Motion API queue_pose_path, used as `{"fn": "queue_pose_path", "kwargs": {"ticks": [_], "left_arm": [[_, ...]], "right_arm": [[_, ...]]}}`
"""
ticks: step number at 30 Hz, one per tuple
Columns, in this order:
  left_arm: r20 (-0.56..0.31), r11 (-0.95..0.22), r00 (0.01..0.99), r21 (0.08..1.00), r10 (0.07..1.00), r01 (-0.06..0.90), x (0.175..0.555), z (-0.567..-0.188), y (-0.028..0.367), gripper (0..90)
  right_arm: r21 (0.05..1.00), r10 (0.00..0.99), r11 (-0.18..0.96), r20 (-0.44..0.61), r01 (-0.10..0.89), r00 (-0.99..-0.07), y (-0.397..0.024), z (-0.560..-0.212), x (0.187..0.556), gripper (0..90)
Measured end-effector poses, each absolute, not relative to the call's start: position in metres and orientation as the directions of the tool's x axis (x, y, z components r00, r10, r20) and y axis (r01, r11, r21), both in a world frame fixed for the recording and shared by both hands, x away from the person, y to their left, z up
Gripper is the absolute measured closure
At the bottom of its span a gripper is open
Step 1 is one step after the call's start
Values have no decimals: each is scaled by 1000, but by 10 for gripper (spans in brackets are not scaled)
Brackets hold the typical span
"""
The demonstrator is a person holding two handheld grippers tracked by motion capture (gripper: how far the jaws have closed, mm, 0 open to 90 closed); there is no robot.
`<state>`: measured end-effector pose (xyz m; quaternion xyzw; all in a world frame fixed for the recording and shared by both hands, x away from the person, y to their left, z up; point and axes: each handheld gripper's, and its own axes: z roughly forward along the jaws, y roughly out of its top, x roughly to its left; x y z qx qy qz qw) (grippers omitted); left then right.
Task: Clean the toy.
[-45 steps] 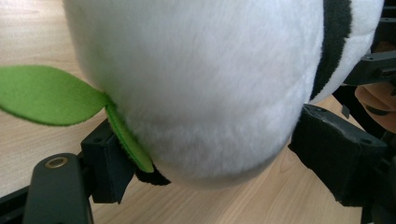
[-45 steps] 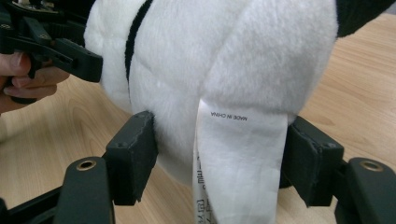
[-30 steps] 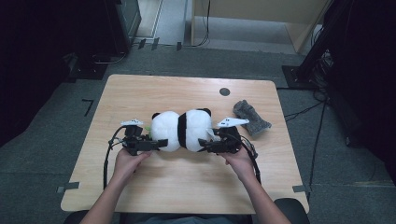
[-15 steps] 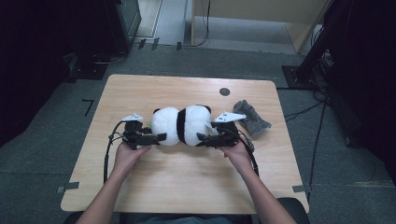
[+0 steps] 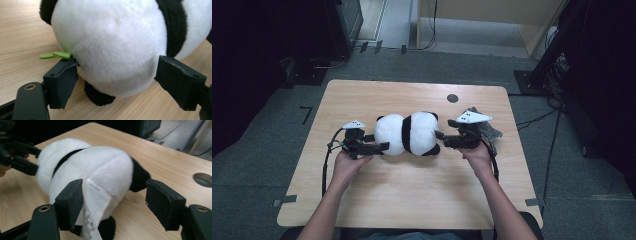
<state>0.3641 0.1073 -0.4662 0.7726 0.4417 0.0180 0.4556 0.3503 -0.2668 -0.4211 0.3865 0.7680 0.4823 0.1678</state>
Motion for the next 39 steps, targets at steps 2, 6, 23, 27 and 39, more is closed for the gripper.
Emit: {"fn": "queue_pose_path", "kwargs": {"ticks": [2, 6, 23, 27, 39], "left_arm": [[-374, -185, 614, 732, 695, 656, 361, -462, 108, 175], [-366, -174, 624, 753, 690, 634, 357, -457, 110, 175], [-332, -169, 634, 784, 699, 597, 362, -458, 105, 160], [-312, -201, 645, 779, 698, 594, 360, -456, 106, 160], [-335, -176, 642, 783, 690, 597, 355, -459, 105, 157]], "right_arm": [[874, 773, 217, 118, 434, -624, -274, -421, 351, 303], [874, 811, 211, 93, 438, -577, -291, -423, 351, 303], [872, 909, 179, 31, 456, -416, -342, -442, 365, 335], [867, 923, 182, 12, 464, -384, -350, -449, 371, 347], [843, 957, 151, 7, 517, -291, -375, -476, 391, 365]]}}
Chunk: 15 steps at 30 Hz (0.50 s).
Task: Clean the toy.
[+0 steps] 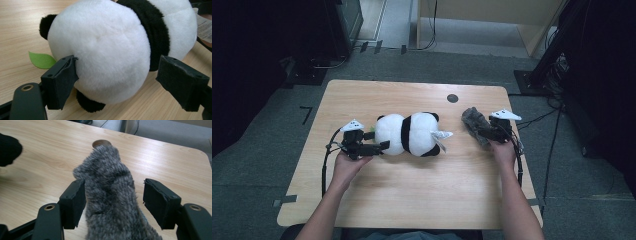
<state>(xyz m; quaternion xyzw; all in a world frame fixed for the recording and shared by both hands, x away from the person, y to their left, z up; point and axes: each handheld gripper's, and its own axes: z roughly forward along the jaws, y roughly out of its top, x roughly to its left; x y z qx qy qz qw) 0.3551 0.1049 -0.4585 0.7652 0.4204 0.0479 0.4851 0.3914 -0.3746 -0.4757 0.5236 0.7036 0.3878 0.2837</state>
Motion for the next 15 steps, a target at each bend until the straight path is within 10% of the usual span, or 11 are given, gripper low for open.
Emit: {"fn": "queue_pose_path", "kwargs": {"ticks": [15], "left_arm": [[-369, -154, 645, 781, 669, 606, 353, -463, 107, 157]], "right_arm": [[851, 974, 78, 45, 519, -221, -383, -504, 411, 384]]}}
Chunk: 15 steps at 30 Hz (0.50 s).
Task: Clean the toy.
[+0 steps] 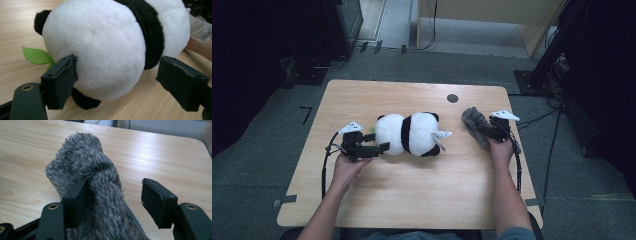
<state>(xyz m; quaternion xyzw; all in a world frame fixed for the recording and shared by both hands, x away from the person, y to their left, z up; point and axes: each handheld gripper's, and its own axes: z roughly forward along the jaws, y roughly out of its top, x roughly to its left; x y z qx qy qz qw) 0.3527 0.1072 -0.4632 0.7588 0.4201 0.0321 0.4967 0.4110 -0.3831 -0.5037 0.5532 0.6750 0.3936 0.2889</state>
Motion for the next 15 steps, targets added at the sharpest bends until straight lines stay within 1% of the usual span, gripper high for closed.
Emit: {"fn": "queue_pose_path", "kwargs": {"ticks": [2, 6, 9, 12, 14, 15], "left_arm": [[-369, -155, 645, 780, 669, 606, 353, -463, 108, 157], [-365, -156, 642, 779, 674, 607, 353, -464, 108, 158], [-363, -154, 640, 780, 678, 606, 353, -464, 108, 158], [-360, -157, 638, 779, 681, 607, 354, -465, 109, 158], [-357, -157, 636, 779, 685, 607, 354, -465, 109, 158], [-356, -157, 633, 778, 687, 608, 354, -466, 109, 158]], "right_arm": [[851, 972, 79, 49, 519, -229, -381, -507, 412, 389], [832, 968, 128, 13, 540, -250, -375, -515, 415, 391], [829, 965, 155, -11, 537, -262, -371, -519, 415, 413], [819, 967, 162, -21, 550, -254, -370, -520, 415, 420], [801, 970, 156, -13, 578, -243, -370, -521, 417, 418], [797, 970, 153, -9, 584, -242, -370, -521, 418, 399]]}}
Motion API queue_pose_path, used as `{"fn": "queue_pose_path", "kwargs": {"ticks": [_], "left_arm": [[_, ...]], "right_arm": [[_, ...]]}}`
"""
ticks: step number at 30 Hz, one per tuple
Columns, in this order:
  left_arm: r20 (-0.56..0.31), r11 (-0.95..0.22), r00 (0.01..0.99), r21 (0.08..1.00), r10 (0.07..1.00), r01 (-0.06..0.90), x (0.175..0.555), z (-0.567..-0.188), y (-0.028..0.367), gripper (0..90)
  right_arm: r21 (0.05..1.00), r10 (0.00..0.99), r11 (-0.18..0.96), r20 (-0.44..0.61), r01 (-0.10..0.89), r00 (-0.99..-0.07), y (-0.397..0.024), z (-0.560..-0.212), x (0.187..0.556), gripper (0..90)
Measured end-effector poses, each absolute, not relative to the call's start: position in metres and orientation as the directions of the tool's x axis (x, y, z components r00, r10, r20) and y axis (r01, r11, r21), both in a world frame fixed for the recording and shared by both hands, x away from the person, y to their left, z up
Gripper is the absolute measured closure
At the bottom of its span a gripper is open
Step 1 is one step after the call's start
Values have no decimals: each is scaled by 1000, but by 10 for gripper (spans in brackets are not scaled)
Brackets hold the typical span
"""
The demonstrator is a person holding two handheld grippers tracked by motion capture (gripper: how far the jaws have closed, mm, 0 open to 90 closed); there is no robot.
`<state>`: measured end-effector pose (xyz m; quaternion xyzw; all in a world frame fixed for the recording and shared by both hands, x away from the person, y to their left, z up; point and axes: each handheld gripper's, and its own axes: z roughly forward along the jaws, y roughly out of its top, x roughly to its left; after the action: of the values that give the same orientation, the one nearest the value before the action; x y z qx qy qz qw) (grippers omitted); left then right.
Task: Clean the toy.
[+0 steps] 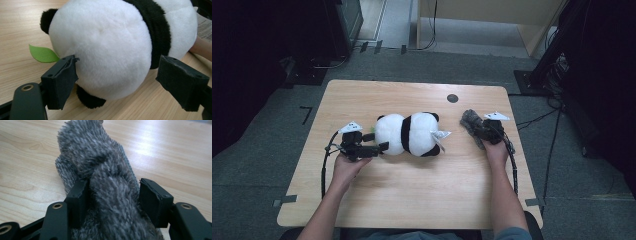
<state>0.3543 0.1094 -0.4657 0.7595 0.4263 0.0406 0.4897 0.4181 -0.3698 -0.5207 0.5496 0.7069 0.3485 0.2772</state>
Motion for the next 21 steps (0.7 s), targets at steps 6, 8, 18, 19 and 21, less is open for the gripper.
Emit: {"fn": "queue_pose_path", "kwargs": {"ticks": [6, 8, 18, 19, 21], "left_arm": [[-359, -150, 622, 774, 696, 615, 356, -467, 111, 158], [-363, -144, 617, 773, 698, 618, 356, -467, 112, 158], [-365, -118, 613, 789, 701, 603, 362, -467, 113, 166], [-357, -128, 616, 788, 702, 602, 362, -467, 112, 166], [-340, -141, 623, 793, 705, 593, 364, -466, 112, 165]], "right_arm": [[785, 974, 143, -4, 602, -227, -370, -521, 421, 366], [787, 974, 155, -20, 597, -227, -369, -521, 420, 365], [789, 972, 139, 5, 598, -233, -365, -519, 418, 588], [786, 970, 156, -8, 598, -243, -365, -517, 418, 635], [780, 966, 165, -6, 604, -257, -365, -514, 417, 694]]}}
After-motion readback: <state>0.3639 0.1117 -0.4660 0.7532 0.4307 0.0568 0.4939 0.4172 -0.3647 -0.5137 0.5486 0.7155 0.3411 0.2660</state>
